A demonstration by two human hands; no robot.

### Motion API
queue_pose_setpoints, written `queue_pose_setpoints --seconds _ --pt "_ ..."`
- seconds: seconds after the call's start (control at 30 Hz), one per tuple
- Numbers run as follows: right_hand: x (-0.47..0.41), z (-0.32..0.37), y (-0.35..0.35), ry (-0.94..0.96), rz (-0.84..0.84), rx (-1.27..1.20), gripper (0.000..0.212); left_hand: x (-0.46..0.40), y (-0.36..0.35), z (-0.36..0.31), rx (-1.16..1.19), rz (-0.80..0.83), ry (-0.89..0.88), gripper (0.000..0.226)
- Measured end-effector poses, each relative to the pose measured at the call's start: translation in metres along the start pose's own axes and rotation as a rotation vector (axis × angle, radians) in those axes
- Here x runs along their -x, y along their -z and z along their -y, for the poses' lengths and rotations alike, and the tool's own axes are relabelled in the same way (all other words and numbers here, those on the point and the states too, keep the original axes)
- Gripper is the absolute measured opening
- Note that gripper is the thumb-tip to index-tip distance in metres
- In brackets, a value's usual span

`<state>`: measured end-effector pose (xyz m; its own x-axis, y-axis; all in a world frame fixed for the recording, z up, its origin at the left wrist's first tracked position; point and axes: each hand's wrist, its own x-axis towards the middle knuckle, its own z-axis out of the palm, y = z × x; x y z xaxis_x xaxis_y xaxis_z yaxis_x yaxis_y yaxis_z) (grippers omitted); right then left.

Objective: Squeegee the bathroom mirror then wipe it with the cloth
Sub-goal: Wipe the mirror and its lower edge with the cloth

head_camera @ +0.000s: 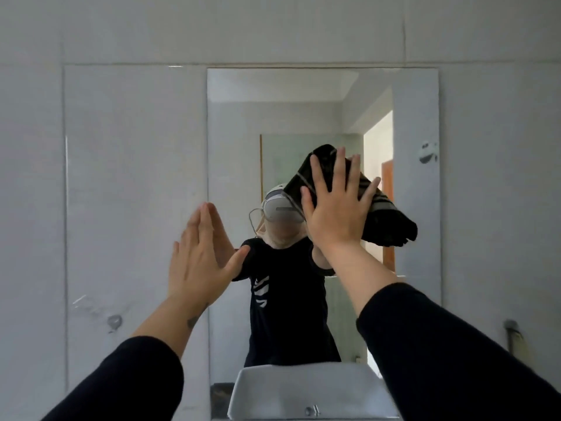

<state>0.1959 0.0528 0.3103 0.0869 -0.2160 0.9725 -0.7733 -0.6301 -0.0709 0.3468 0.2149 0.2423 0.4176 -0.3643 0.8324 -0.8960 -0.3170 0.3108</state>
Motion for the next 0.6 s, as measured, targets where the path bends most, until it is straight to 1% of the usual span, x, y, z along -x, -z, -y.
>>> queue_pose_setpoints --seconds 0.1,0.17,0.27,0.37,0.47,0.6 --pt "0.0 0.053 -0.001 0.125 0.016 -0.005 0.058 0.013 -0.002 0.019 -0.069 0.072 -0.001 0.103" --pt "0.007 0.085 -0.003 0.204 0.021 -0.02 0.059 0.022 -0.006 0.028 -0.094 0.113 -0.031 0.103" --pt "0.025 0.118 -0.008 0.271 0.039 -0.045 0.064 0.033 -0.01 0.041 -0.121 0.141 -0.066 0.099" --pt "0.042 0.125 -0.012 0.308 0.055 -0.054 0.068 0.043 -0.01 0.051 -0.127 0.168 -0.061 0.096" --pt "0.055 0.122 -0.012 0.351 0.072 -0.043 0.067 0.051 -0.01 0.056 -0.117 0.183 -0.061 0.095" --pt "0.092 0.116 -0.015 0.387 0.131 -0.042 0.067 0.067 -0.014 0.057 -0.052 0.213 -0.014 0.1"
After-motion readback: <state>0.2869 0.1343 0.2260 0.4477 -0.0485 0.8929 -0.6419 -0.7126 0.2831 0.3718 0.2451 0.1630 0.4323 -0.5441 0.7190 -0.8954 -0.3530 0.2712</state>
